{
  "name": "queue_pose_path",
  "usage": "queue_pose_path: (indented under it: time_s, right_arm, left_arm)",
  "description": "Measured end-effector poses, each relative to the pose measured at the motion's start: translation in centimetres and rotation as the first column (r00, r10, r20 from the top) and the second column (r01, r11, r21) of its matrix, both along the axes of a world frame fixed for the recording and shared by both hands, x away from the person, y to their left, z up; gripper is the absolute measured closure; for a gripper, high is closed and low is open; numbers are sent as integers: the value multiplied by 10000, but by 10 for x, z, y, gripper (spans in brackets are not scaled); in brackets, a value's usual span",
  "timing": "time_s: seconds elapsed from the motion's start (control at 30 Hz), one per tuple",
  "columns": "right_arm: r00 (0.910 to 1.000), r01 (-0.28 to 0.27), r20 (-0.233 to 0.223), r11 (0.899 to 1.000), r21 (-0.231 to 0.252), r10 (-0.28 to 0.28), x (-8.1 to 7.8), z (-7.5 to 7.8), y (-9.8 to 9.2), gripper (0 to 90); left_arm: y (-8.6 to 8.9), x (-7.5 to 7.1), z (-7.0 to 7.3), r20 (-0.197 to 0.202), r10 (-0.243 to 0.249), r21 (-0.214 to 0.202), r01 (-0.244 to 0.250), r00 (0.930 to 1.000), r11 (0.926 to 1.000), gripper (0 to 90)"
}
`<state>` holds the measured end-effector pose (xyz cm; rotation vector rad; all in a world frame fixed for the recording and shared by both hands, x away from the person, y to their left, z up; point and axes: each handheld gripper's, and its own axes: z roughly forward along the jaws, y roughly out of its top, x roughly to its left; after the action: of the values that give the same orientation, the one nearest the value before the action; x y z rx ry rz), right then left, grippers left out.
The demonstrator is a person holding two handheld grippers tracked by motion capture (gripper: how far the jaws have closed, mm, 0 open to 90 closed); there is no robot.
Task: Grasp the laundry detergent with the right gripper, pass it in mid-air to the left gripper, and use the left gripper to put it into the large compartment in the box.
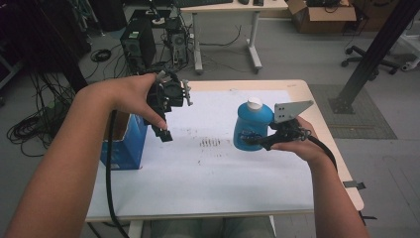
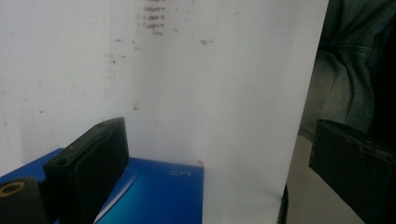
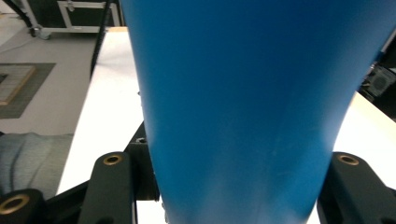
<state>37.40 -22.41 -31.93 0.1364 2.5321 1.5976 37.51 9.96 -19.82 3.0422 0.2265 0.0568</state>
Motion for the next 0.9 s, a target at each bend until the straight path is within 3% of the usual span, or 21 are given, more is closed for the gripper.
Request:
queue_pose_path:
  time_s: [0.37,0.9]
  right_arm:
    - [9960,-888,-121,9960,81,888,-7,10,7,438]
    - [9828,-1708,-698,9852,118,1713,-8,0,25,436]
  left_arm:
    - [-12,-6,14,-49,-297,-117,297,9995,9995,52]
    - [-35,-17,35,-14,-872,-234,872,9962,9959,52]
